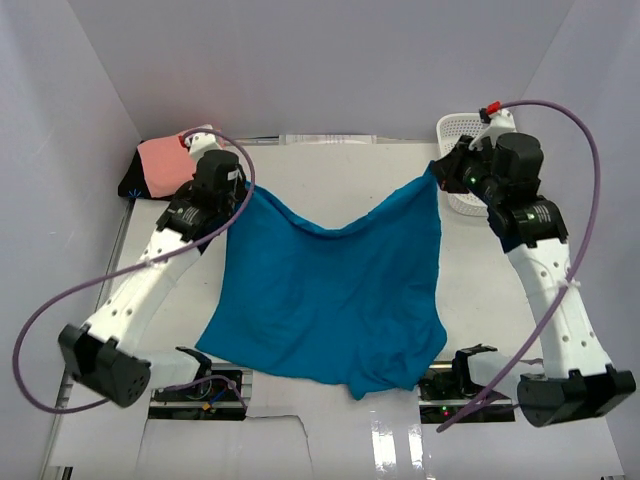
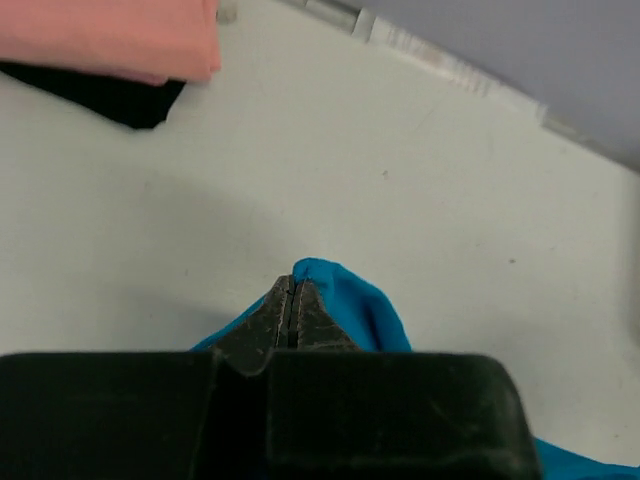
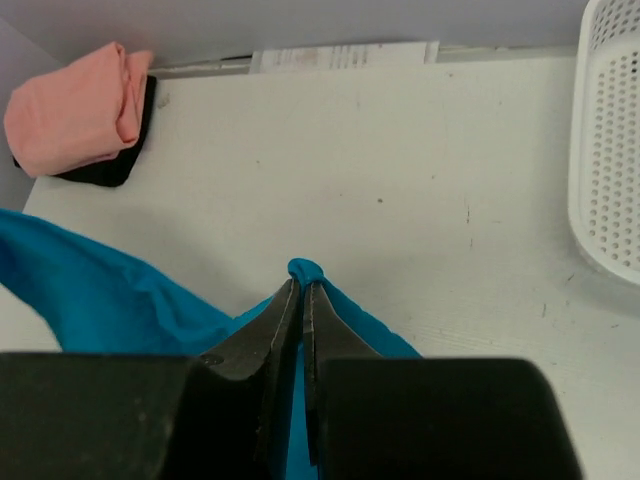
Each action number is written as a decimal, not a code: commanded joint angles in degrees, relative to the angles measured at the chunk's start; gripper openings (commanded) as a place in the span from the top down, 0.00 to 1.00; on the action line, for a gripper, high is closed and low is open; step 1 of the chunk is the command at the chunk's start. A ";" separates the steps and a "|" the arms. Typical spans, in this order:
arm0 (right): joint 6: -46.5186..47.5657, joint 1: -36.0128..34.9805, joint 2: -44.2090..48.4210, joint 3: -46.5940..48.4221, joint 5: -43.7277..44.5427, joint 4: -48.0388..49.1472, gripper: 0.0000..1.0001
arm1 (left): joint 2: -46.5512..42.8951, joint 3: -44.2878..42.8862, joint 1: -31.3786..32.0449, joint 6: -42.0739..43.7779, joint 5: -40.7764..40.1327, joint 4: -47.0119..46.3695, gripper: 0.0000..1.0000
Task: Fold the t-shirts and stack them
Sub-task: Flatten out the tshirt
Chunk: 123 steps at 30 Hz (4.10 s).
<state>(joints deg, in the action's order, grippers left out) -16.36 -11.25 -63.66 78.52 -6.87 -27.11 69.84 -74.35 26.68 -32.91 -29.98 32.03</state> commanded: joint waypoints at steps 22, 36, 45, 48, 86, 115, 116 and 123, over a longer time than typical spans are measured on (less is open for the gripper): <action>-3.42 7.73 -51.15 51.77 -18.26 13.36 0.92 | 59.10 -63.66 -30.44 -7.25 46.57 0.59 1.00; -17.39 17.57 -36.84 44.35 -27.14 51.85 0.92 | 43.38 -50.43 -37.75 -16.57 54.58 -30.56 1.00; -15.02 18.28 -17.48 0.70 -28.99 55.68 0.92 | 24.39 -7.45 -37.84 -17.37 55.29 -43.63 1.00; -14.32 18.28 -10.54 -10.96 -28.02 53.14 0.92 | 18.87 0.23 -37.84 -16.84 56.25 -44.07 1.00; -5.00 15.20 33.50 -39.07 -10.80 -31.50 0.92 | -16.40 39.72 -37.66 -10.33 52.05 15.68 1.00; -3.59 15.20 20.86 -33.88 -3.15 -18.07 0.92 | -13.69 30.84 -38.37 -14.55 42.72 18.43 1.00; -3.42 15.20 20.16 -33.52 -2.97 -17.54 0.92 | -13.33 30.75 -38.37 -14.90 42.55 18.07 1.00; -2.45 14.23 14.01 -30.97 -2.71 -13.33 0.92 | -10.44 29.61 -38.45 -15.96 43.25 14.29 1.00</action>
<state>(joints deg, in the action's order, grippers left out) -20.12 3.60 -48.25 44.45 -10.00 -45.41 58.81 -42.68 -11.38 -47.79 13.74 49.52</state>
